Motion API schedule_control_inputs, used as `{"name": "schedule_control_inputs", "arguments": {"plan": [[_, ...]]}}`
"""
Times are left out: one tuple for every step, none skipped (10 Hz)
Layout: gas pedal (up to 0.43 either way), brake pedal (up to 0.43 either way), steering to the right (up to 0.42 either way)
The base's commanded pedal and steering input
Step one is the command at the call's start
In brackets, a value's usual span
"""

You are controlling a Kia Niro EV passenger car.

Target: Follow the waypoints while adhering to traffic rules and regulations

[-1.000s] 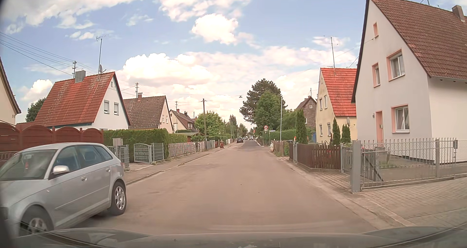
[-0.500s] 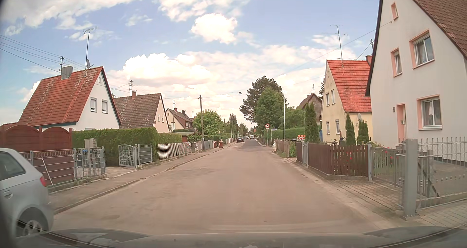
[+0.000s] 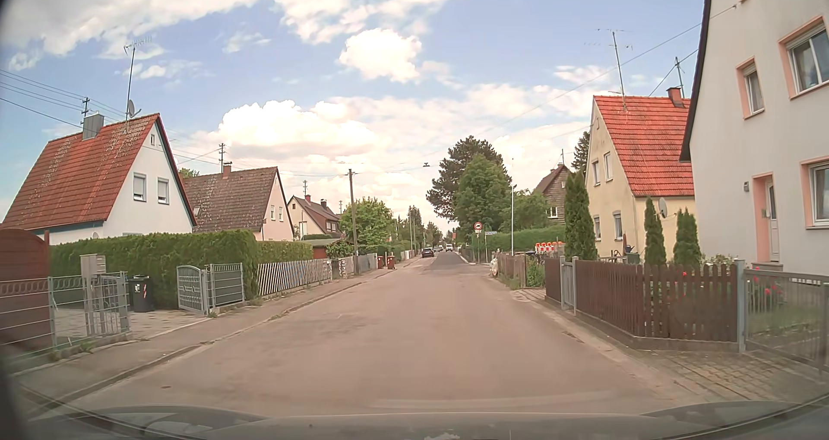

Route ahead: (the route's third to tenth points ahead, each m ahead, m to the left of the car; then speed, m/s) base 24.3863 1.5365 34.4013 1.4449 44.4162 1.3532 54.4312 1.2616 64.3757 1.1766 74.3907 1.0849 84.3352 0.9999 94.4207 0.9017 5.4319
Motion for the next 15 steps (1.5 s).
{"name": "schedule_control_inputs", "arguments": {"plan": [[0.047,0.018,-0.004],[0.047,0.018,-0.004],[0.047,0.018,-0.004],[0.047,0.018,-0.004],[0.039,0.018,-0.004],[0.020,0.018,-0.005],[0.020,0.018,-0.005],[0.020,0.018,-0.005],[0.008,0.018,-0.005],[0.000,0.018,-0.003],[0.000,0.018,-0.003],[0.000,0.018,-0.003],[0.000,0.018,-0.003],[0.000,0.018,-0.003],[0.000,0.018,-0.003]]}}
